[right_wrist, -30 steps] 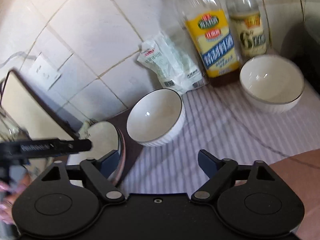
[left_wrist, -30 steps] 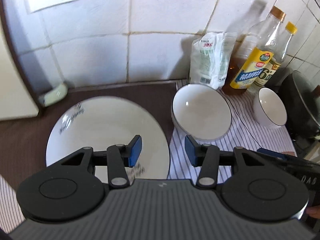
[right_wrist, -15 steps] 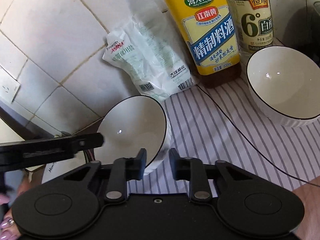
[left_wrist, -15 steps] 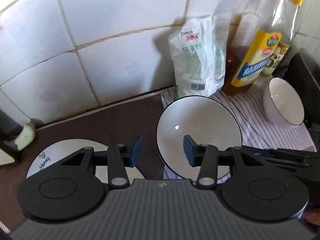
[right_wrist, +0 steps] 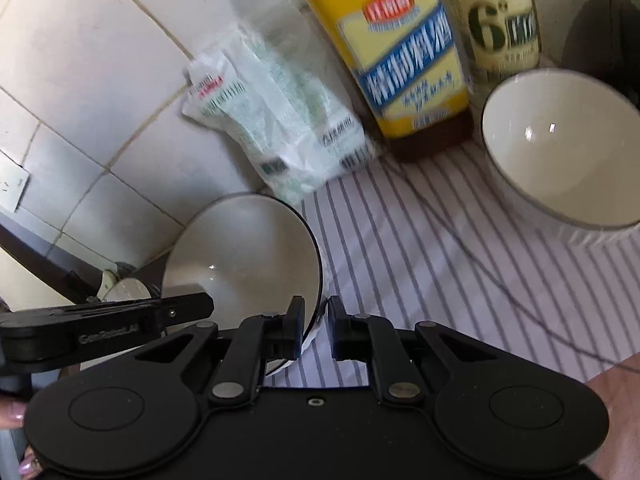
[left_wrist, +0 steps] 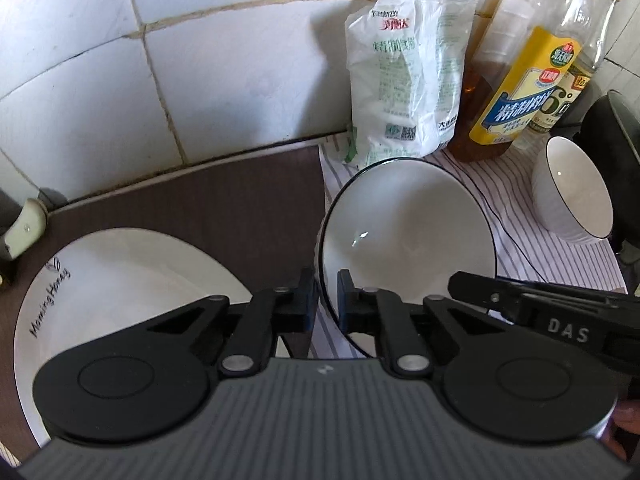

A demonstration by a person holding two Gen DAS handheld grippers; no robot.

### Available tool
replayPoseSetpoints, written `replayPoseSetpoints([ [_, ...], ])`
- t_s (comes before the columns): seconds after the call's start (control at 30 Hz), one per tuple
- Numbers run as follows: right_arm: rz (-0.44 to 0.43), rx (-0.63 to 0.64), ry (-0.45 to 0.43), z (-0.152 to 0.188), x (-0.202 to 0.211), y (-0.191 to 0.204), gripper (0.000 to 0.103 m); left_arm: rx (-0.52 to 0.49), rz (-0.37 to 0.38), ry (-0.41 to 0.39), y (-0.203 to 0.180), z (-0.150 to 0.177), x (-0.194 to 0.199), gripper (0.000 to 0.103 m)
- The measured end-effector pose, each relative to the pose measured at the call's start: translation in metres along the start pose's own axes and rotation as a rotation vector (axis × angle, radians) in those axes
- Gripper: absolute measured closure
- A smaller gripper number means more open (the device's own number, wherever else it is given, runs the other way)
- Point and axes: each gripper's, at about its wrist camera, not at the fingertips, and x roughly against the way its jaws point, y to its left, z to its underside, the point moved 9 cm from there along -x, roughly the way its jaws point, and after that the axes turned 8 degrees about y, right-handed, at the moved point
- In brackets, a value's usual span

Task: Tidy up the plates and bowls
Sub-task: 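Carry the held bowl with the left gripper over the first bowl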

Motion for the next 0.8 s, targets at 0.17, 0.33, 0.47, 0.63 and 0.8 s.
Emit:
replayPoseSetpoints([
  [0.17,-0.011,-0.013,0.034,0.003,0.001,0.001,0.090,0.025,-0.008,0.031,-0.004,0.007,0.007,0.094],
  [0.33,-0.049,-0.031,0.039,0.015,0.022,0.005,0.089,0.023,-0.001,0.051,-0.009,0.017,0.034,0.094],
  [0.47,-0.084,-0.046,0.034,0.027,0.042,0.010,0.089,0.007,-0.026,0.041,-0.015,0.028,0.062,0.094],
  [0.63,-0.121,-0.038,0.035,0.044,0.062,0.022,0.089,-0.004,-0.049,0.036,-0.018,0.045,0.092,0.093],
  [0.8,-0.142,-0.040,0.024,0.060,0.088,0.031,0.089,-0.004,-0.052,0.043,-0.023,0.065,0.116,0.093],
])
